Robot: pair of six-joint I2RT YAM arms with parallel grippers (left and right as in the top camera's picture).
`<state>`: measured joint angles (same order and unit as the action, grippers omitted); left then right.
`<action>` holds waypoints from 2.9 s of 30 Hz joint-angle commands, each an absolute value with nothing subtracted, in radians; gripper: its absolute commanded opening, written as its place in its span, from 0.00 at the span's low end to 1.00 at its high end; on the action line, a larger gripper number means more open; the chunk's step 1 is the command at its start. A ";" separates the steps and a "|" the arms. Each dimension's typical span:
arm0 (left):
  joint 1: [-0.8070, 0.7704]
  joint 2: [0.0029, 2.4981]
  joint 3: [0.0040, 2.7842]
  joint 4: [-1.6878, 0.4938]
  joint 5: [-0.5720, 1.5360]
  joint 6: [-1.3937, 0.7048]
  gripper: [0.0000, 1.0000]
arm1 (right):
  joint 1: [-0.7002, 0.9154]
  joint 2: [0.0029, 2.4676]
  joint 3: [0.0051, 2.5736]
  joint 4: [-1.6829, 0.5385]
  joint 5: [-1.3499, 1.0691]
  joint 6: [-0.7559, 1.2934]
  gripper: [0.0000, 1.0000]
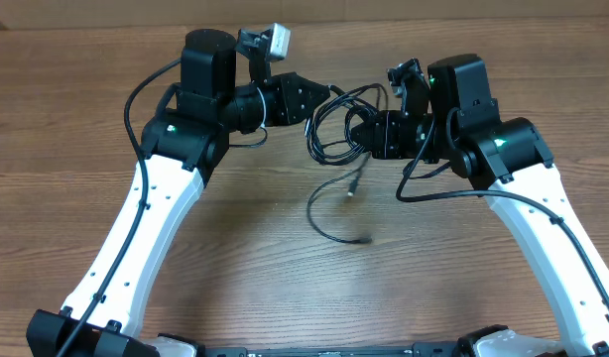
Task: Untangle cables
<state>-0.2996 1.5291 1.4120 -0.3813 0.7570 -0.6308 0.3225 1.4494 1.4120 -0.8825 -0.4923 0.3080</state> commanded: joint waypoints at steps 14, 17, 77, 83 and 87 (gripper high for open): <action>-0.252 1.517 1.427 -0.572 0.709 -0.413 0.53 | 0.326 1.443 1.420 -0.882 -0.476 0.286 0.04; -0.290 1.517 1.427 -0.572 0.714 -0.350 0.47 | 0.326 1.443 1.421 -0.870 -0.500 0.287 0.04; -0.360 1.517 1.427 -0.439 0.727 -0.738 0.04 | 0.326 1.443 1.420 -0.879 -0.524 0.257 0.04; -0.336 1.517 1.427 -0.418 0.562 -0.793 0.04 | 0.326 1.443 1.420 -0.916 -0.524 0.252 0.04; -0.291 1.517 1.427 -0.430 0.547 -0.774 0.12 | 0.326 1.443 1.420 -0.918 -0.525 0.249 0.04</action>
<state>-0.3256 1.5291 1.4128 -0.4232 0.5896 -0.7761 0.3210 1.4494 1.4120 -0.9218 -0.5098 0.2661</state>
